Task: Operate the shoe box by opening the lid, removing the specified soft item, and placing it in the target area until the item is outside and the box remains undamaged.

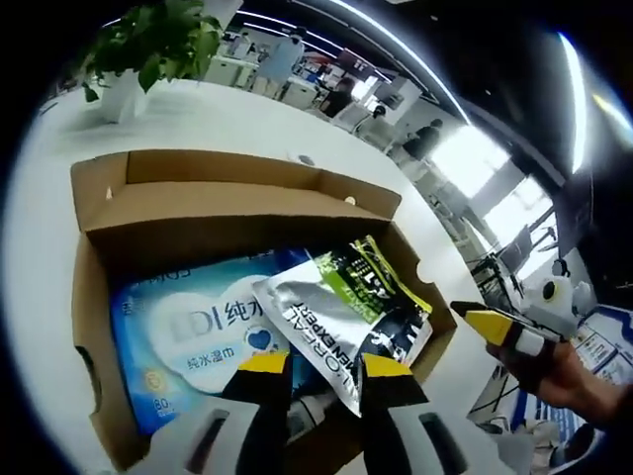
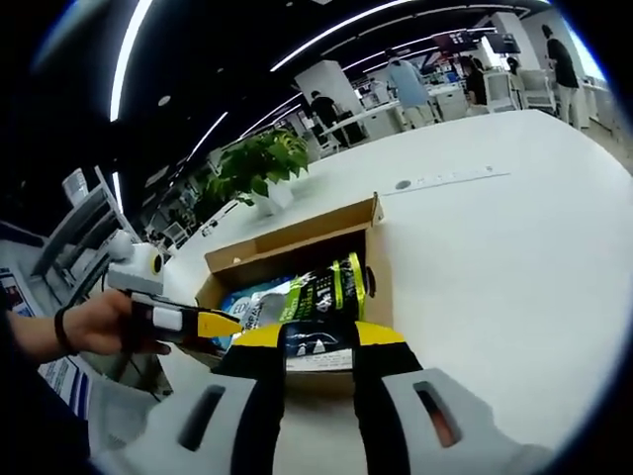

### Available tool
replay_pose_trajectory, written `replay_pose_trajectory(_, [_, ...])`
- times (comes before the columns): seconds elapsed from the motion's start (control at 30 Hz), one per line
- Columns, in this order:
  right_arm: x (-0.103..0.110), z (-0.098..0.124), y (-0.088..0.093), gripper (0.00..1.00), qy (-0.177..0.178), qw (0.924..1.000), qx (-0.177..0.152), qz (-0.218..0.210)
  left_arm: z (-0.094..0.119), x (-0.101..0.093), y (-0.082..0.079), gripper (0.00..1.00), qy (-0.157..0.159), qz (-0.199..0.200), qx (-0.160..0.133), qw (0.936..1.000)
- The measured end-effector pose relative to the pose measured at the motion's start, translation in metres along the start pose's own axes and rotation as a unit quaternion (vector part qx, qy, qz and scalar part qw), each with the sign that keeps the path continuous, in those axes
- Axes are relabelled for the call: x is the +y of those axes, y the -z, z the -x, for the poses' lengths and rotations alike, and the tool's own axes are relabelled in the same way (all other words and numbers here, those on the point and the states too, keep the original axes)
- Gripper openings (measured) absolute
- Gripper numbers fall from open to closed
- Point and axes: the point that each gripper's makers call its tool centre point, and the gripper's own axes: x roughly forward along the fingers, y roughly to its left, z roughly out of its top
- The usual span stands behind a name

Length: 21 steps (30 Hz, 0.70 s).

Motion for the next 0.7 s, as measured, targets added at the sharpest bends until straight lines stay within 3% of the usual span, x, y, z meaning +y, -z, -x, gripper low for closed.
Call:
replay_pose_trajectory(0.2, [0.003, -0.004, 0.001, 0.22, -0.002, 1.0000, 0.002, -0.002, -0.003, 0.001, 0.005, 0.09, -0.003, -0.005, 0.009, 0.9999])
replay_pose_trajectory(0.37, [0.005, -0.008, 0.001, 0.22, -0.005, 1.0000, 0.006, 0.001, -0.001, 0.001, 0.003, 0.05, 0.008, 0.005, 0.005, 0.9999])
replay_pose_trajectory(0.7, [0.004, -0.013, -0.003, 0.22, -0.001, 0.9997, 0.018, 0.014, 0.010, 0.012, 0.001, 0.02, 0.000, 0.003, -0.002, 1.0000])
